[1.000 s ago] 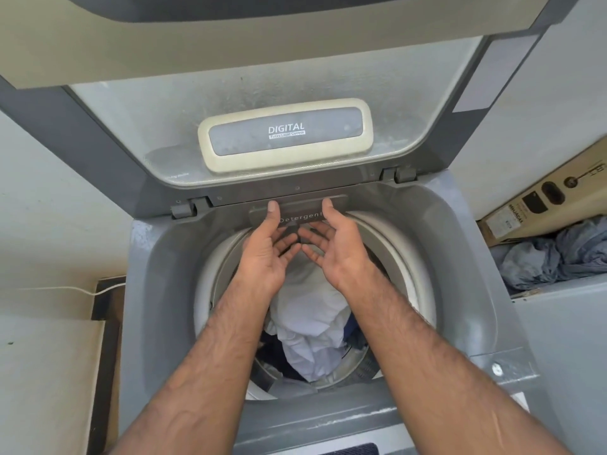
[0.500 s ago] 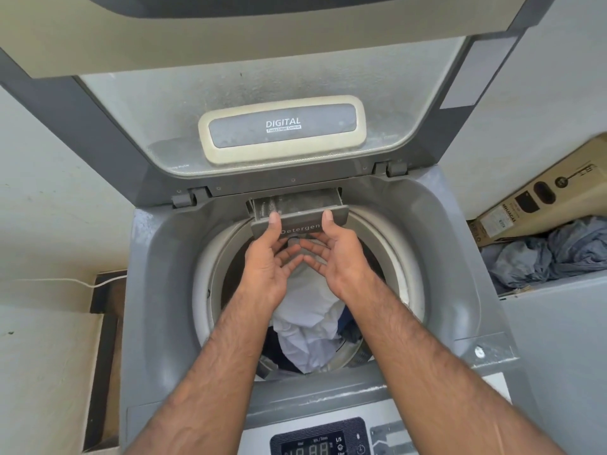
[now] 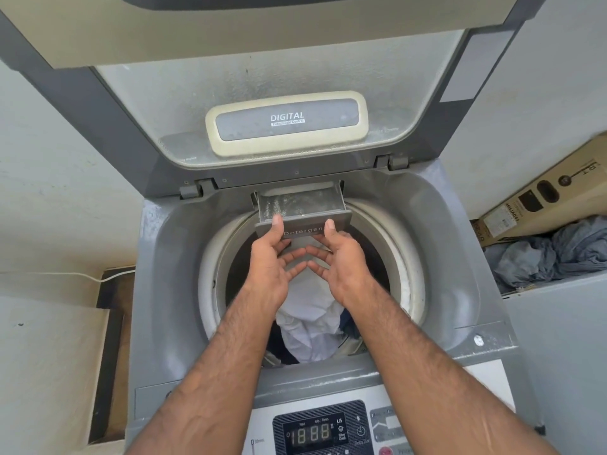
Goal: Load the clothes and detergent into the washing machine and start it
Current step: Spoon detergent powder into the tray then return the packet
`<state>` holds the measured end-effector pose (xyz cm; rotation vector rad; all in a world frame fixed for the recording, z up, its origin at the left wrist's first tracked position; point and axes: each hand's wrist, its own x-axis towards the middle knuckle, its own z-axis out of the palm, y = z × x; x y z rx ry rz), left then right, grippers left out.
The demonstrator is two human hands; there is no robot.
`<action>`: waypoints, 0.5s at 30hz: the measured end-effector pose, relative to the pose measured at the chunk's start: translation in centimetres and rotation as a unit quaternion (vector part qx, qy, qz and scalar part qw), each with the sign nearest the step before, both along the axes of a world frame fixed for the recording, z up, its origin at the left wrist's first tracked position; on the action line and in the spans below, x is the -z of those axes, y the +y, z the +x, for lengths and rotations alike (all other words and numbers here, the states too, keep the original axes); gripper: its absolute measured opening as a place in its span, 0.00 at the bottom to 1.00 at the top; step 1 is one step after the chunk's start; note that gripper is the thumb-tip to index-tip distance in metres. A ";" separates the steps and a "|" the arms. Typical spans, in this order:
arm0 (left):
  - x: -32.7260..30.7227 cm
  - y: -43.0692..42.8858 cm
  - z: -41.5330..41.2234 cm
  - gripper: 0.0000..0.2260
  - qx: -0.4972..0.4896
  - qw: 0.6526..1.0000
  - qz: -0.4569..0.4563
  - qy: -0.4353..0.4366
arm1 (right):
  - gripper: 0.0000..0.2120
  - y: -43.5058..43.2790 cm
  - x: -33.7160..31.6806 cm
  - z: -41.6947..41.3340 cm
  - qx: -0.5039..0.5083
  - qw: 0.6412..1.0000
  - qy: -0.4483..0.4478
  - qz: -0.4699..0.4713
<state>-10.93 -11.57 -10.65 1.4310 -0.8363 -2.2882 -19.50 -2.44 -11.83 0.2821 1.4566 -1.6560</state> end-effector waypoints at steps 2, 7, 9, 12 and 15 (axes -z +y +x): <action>-0.2 -0.1 0.0 0.24 0.003 1.000 0.002 -0.002 | 0.16 0.0 0.0 -0.1 -0.002 1.000 0.001 0.004; -0.5 0.1 0.7 0.23 0.035 0.999 0.023 -0.022 | 0.14 0.2 -0.6 0.0 -0.025 0.999 -0.020 0.037; -0.7 0.5 1.3 0.19 0.064 0.997 0.030 -0.031 | 0.13 0.7 -0.8 0.2 -0.047 0.997 -0.025 0.056; -0.4 1.0 2.2 0.14 0.096 0.994 0.013 -0.057 | 0.14 1.4 -1.2 0.5 -0.087 0.992 0.001 0.090; -0.5 1.5 2.6 0.15 0.146 0.985 -0.025 -0.094 | 0.14 2.3 -2.0 0.7 -0.105 0.987 0.041 0.116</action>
